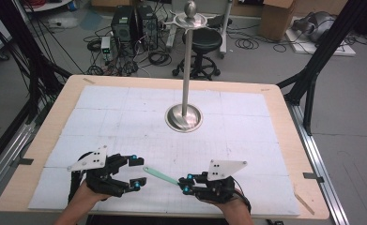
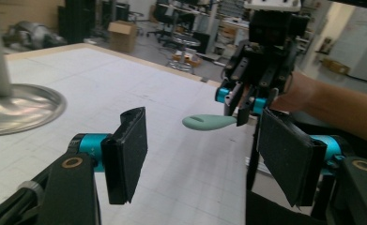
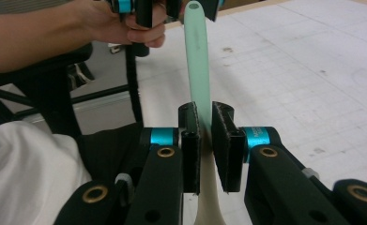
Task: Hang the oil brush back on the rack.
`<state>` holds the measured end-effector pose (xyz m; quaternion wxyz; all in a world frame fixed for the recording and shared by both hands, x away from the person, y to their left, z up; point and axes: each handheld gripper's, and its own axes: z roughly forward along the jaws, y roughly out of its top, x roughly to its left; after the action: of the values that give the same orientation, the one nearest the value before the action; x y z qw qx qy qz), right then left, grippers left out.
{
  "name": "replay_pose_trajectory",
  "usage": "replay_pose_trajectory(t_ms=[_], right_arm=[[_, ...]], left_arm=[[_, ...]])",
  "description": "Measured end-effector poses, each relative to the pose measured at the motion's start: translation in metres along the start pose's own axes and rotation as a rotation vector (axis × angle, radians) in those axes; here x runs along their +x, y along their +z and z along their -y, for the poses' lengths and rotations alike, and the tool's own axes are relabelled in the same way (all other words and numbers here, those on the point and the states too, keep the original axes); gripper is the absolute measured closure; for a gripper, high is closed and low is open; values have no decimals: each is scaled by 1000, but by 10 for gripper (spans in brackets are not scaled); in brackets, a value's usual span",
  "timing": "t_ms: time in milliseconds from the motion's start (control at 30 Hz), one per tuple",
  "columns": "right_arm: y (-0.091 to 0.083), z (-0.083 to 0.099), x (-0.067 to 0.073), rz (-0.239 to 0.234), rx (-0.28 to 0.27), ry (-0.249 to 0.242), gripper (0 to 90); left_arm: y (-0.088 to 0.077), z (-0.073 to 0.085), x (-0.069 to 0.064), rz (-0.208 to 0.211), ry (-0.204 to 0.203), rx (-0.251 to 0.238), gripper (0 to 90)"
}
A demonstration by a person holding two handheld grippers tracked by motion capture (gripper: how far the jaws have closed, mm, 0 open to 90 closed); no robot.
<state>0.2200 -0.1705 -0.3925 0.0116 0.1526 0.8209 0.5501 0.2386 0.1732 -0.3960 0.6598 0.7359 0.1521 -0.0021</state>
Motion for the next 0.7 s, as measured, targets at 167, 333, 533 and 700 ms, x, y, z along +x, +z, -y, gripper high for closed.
replay_pose_trajectory(t_ms=[167, 333, 533, 700], right_arm=[[2, -1, 3, -29, 4, -9, 823], [3, -1, 4, -50, 0, -11, 823], [5, -1, 5, -80, 13, -13, 823], [7, -1, 7, -107, 21, -17, 822]], left_arm=[[2, 1, -2, 34, 30, 8, 422], [6, 3, -4, 66, 59, 42, 483], [11, 5, -8, 108, 79, 49, 584], [13, 6, -11, 138, 96, 57, 656]])
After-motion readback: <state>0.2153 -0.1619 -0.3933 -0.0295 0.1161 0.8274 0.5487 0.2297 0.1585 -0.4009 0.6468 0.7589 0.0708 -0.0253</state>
